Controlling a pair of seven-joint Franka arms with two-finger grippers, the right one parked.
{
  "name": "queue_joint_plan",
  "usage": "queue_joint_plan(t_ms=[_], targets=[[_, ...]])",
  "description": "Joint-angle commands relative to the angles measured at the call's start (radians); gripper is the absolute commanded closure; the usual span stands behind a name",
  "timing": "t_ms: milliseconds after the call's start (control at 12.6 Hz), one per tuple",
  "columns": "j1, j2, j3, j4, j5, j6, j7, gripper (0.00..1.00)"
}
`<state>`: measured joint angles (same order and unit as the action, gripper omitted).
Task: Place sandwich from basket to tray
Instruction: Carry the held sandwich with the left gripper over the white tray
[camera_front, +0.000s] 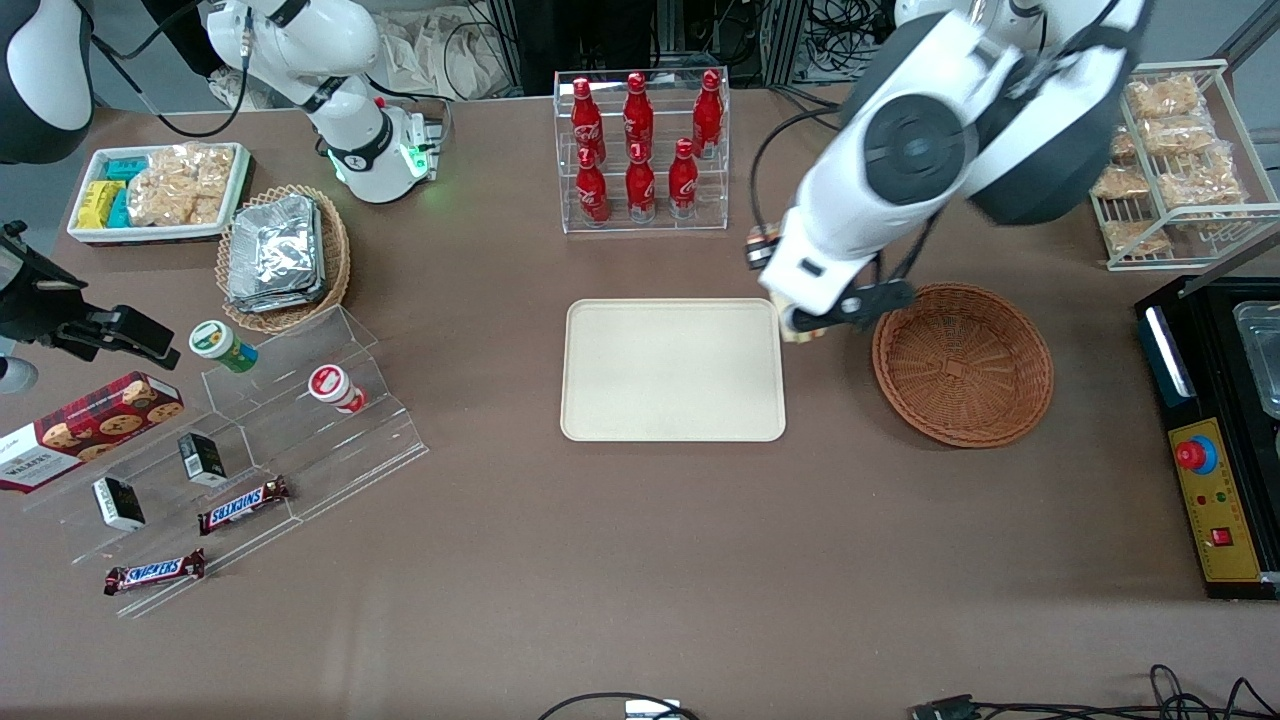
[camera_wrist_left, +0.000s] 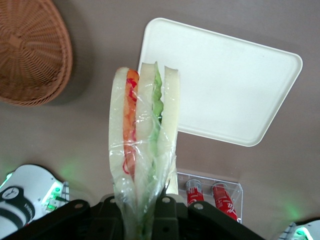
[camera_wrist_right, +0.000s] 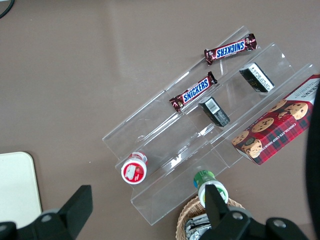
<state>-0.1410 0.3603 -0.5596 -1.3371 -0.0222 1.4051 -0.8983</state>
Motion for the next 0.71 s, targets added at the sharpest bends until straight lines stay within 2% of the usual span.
queue_joint_plan(t_ms=[0, 159, 476, 635], targets=[[-0.011, 0.054, -0.083, 0.035, 0.111, -0.009, -0.008, 1.00], [-0.017, 0.080, -0.146, -0.046, 0.223, 0.024, 0.062, 1.00], [0.007, 0.080, -0.151, -0.322, 0.257, 0.294, 0.111, 1.00], [0.026, 0.086, -0.141, -0.410, 0.277, 0.401, 0.111, 1.00]])
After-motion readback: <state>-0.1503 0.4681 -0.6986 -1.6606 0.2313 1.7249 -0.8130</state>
